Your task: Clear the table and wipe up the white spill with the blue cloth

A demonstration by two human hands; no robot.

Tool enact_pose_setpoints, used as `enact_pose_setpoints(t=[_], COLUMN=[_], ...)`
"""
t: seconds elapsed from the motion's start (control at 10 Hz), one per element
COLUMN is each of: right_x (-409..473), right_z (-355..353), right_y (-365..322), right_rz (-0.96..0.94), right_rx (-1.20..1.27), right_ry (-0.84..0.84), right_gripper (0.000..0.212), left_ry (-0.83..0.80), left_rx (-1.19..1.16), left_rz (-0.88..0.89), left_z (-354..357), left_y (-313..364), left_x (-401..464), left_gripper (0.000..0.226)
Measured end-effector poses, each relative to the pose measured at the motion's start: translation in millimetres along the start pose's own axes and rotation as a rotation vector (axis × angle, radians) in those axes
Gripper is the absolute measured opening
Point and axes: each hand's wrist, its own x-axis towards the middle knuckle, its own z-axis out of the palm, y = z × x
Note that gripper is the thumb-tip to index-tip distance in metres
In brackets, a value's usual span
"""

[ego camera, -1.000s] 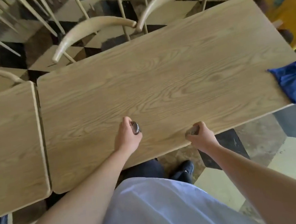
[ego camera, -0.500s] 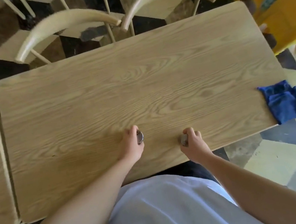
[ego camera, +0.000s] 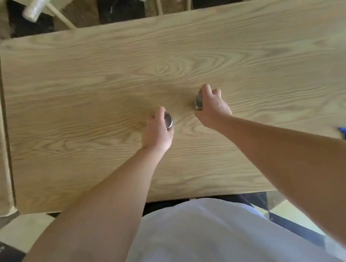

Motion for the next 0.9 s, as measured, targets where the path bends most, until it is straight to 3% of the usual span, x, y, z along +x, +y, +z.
enact_pose_setpoints(t=[0.3,0.7,0.9], right_x=[20,29,27], right_z=[-18,-24,-30], right_y=[15,22,12], right_rz=[-0.016,-0.024,0.013], right_rx=[-0.073,-0.066,-0.070], right_ry=[-0.016,0.004,-0.047], right_gripper=[0.041,0.043,0.065], left_ry=[-0.027,-0.006,-0.058], left_rx=[0.008,-0.012,0.006], left_rz=[0.024,0.011,0.024], left_z=[-25,-25,-31], left_y=[34,36,36], left_x=[62,60,60], left_gripper=[0.043,0.044,0.058])
